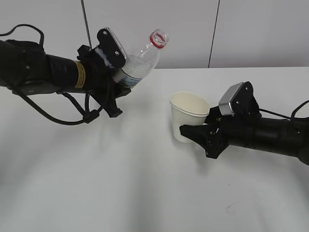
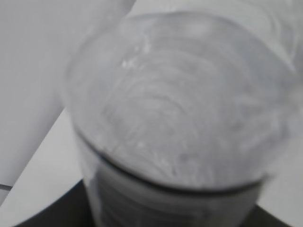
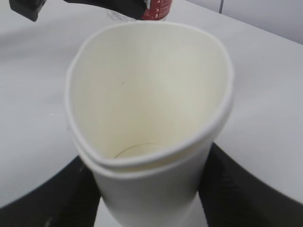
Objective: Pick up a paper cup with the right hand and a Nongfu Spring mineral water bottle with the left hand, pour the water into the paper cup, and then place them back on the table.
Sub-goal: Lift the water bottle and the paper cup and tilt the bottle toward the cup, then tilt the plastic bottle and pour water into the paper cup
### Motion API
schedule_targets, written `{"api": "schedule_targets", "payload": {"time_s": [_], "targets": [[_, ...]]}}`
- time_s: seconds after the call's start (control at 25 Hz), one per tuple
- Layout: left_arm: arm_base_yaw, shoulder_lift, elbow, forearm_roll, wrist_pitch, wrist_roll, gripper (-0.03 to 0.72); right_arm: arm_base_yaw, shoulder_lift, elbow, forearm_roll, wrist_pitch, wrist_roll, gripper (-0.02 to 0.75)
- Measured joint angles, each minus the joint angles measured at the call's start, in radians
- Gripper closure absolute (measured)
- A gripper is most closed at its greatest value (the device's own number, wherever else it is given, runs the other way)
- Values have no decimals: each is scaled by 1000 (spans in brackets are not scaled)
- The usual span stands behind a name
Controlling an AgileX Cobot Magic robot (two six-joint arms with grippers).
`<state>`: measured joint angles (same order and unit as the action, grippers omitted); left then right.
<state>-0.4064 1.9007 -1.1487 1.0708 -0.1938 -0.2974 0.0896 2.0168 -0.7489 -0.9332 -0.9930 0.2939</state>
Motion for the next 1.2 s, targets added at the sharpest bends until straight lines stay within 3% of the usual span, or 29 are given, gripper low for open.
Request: {"api": "schedule_targets", "payload": {"time_s": [0.64, 1.2], "targets": [[-29, 0, -123, 219, 164, 1, 379, 0, 0, -97, -9, 83, 67, 306], [-68, -2, -138, 427, 300, 3, 379, 0, 0, -163, -205, 91, 212, 307]]}}
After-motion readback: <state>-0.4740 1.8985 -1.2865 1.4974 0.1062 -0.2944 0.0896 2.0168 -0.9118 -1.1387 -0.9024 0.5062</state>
